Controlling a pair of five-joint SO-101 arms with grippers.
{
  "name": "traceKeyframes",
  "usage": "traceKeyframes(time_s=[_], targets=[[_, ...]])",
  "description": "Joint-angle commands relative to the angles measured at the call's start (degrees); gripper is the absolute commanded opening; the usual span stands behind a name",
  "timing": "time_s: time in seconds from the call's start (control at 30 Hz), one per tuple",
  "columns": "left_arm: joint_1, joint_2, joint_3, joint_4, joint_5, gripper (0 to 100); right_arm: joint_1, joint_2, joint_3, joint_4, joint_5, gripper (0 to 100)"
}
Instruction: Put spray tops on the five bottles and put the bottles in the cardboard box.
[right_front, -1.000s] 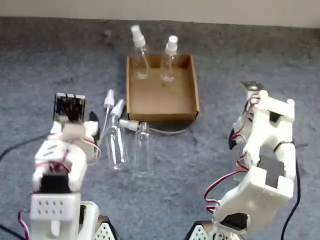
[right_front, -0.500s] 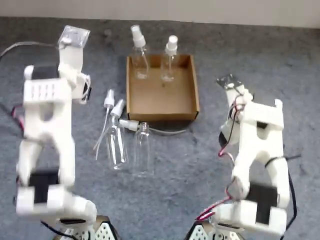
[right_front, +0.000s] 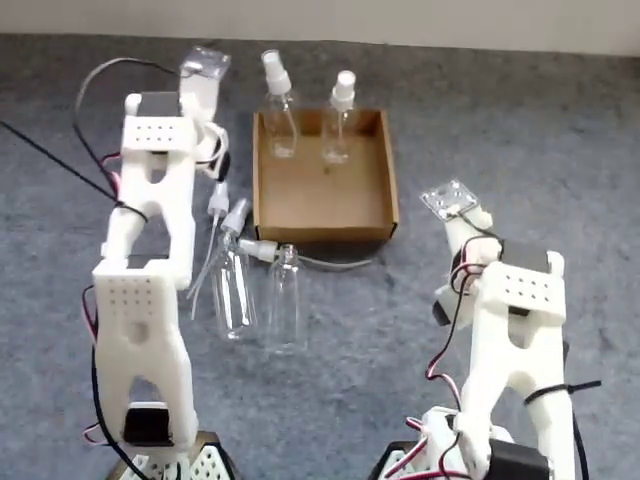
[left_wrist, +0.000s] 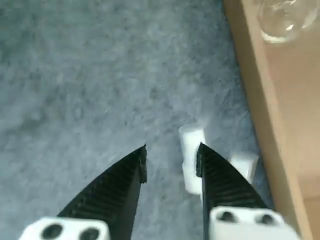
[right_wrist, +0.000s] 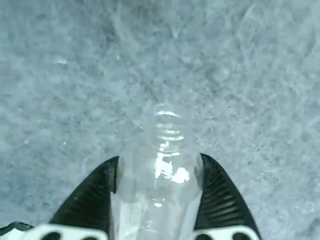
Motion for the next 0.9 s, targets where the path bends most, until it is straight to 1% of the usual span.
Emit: traceKeyframes(time_s=[0.0,0.23,0.27,0.37,0.47,0.57,0.67,0.77,0.87], targets=[[2.1,3.4,-6.2,0.3,0.6,15,-0.3,-2.8,-0.2,-0.9,0.5,0.3],[1.4,10.6,-8.4,0.4,0.6,14,-0.3,-2.8,-0.1,-0.9,0.5,0.3],[0.6,11.0,-8.4,0.4,0.6,11,-0.3,-2.8,-0.1,-0.9,0.5,0.3],[-1.9,10.8,-9.5,2.2,0.6,0,-0.3,-2.8,-0.2,-0.9,0.3,0.3],[-4.3,8.5,-15.0,7.8,0.6,1,-0.9,-2.9,-0.4,-0.9,0.1,0.3],[-6.1,5.3,-23.5,14.2,0.6,0,-4.4,-2.9,-0.7,-0.9,-0.7,0.3],[-7.6,1.8,-30.8,18.4,0.8,0,-10.2,-2.9,-2.2,-0.8,-6.9,0.3],[-9.8,-3.5,-32.0,18.6,0.9,0,-15.8,-2.9,-4.9,-0.9,-12.0,0.3],[-11.9,-11.6,-28.1,18.7,2.1,0,-21.9,-2.9,-8.1,-0.9,-16.5,0.3]])
